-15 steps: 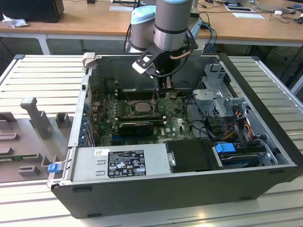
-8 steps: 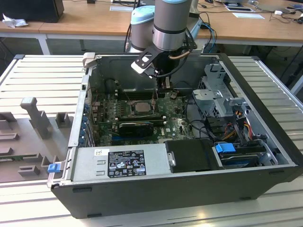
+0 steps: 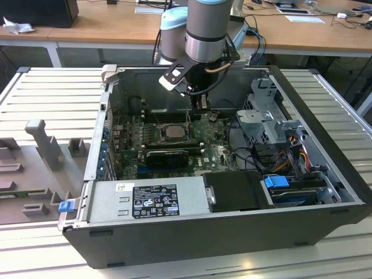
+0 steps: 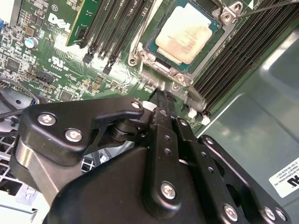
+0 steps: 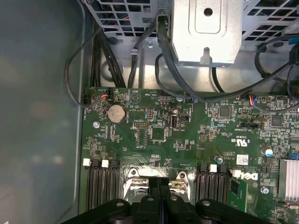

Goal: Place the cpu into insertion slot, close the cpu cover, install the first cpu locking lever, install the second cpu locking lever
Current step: 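Close the cpu cover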

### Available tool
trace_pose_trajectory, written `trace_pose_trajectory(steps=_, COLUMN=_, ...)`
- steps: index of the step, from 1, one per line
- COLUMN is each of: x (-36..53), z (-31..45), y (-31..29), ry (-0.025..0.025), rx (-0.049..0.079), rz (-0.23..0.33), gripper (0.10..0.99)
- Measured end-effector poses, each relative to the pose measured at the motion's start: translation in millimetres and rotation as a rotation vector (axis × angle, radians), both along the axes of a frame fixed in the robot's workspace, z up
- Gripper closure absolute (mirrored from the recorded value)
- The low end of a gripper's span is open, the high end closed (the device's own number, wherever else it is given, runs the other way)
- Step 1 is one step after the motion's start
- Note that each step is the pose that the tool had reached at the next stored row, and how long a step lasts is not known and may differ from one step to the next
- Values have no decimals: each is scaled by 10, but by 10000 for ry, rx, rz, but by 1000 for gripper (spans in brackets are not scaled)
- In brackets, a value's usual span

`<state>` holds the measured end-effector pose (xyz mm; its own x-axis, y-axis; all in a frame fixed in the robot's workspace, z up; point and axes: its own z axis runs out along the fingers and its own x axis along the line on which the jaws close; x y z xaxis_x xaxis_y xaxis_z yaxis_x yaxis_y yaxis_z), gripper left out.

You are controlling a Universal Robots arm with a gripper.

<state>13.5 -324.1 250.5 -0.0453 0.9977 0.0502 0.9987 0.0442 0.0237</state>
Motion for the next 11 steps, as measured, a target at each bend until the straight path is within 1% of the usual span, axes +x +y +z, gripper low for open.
trace_pose_trajectory(steps=11, x=-20, z=-1, y=0, ry=0, rx=0, rz=-1, gripper=980)
